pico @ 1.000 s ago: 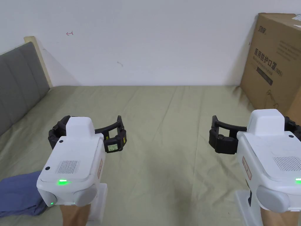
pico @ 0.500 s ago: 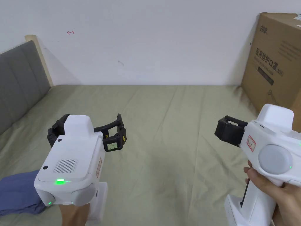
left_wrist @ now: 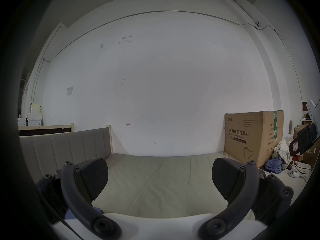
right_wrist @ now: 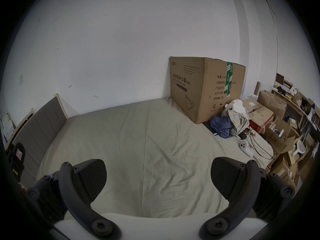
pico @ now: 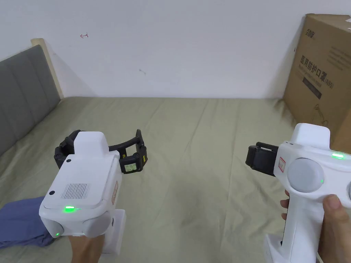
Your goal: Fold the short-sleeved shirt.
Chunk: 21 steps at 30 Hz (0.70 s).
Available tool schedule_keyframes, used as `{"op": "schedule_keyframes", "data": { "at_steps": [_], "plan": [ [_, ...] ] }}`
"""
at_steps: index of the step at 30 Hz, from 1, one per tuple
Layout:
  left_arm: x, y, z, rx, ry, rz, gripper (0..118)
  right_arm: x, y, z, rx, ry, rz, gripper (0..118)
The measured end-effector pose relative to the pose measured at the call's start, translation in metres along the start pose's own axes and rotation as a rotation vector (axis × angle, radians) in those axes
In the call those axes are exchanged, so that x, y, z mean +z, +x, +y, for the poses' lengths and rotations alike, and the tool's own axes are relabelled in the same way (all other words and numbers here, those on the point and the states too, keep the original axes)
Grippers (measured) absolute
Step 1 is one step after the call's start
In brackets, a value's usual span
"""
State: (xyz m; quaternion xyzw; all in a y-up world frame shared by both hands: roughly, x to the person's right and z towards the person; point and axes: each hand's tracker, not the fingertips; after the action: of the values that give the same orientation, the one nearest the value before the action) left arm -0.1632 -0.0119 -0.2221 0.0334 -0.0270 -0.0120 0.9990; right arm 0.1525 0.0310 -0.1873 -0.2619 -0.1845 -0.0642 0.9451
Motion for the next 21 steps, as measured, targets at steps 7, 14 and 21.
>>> {"op": "schedule_keyframes", "data": {
  "at_steps": [7,14,21],
  "plan": [
    [0.0,-0.002,-0.001,0.005,-0.002,0.005,118,-0.001,-0.002,-0.002,-0.001,0.007,-0.002,118],
    [0.001,-0.002,-0.002,-0.003,-0.002,0.005,118,0.002,0.005,-0.009,0.025,0.177,0.033,118],
    [0.001,-0.003,-0.002,0.002,0.003,0.007,118,0.007,0.015,-0.027,0.032,0.485,0.117,118]
  ]
}}
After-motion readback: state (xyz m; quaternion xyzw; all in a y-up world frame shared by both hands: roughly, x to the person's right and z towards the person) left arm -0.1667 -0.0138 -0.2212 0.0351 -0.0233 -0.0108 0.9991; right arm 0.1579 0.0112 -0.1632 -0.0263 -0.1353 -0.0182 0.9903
